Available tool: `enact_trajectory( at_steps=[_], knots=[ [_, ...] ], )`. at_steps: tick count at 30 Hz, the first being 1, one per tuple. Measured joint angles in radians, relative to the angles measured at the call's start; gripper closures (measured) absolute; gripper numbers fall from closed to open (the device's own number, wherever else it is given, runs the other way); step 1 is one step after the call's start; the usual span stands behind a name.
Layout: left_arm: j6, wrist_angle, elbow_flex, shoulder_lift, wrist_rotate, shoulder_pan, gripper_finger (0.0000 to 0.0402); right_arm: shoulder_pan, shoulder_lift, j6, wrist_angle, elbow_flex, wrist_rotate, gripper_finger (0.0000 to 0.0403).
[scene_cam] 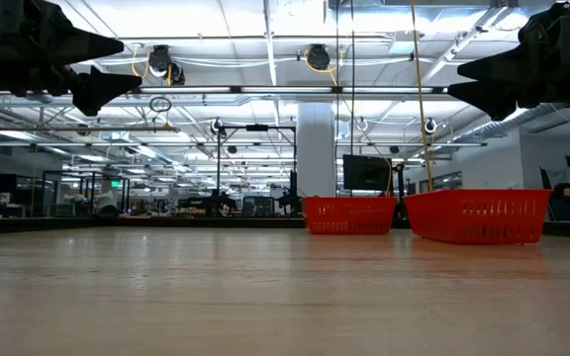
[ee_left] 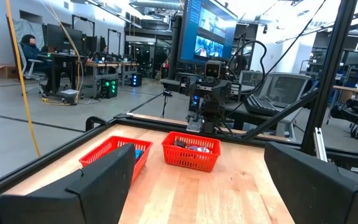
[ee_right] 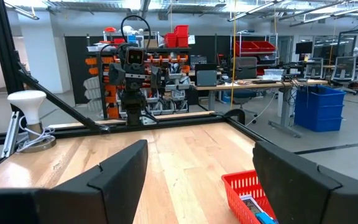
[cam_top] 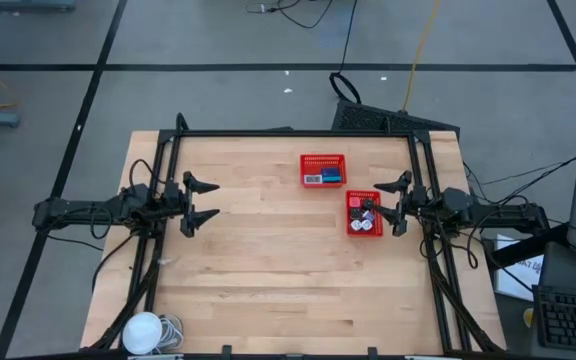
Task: Pick & Place Office items
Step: Return to Home Position
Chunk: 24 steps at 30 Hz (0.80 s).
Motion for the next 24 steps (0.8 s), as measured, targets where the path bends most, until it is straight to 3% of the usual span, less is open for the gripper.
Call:
enact_trajectory(
  at_steps=[24],
  knots=[
    [0.0, 0.0, 0.0, 0.0, 0.0, 0.0, 0.0041, 0.0, 0.0, 0.0, 0.0, 0.0, 0.0, 0.0122]
  ],
)
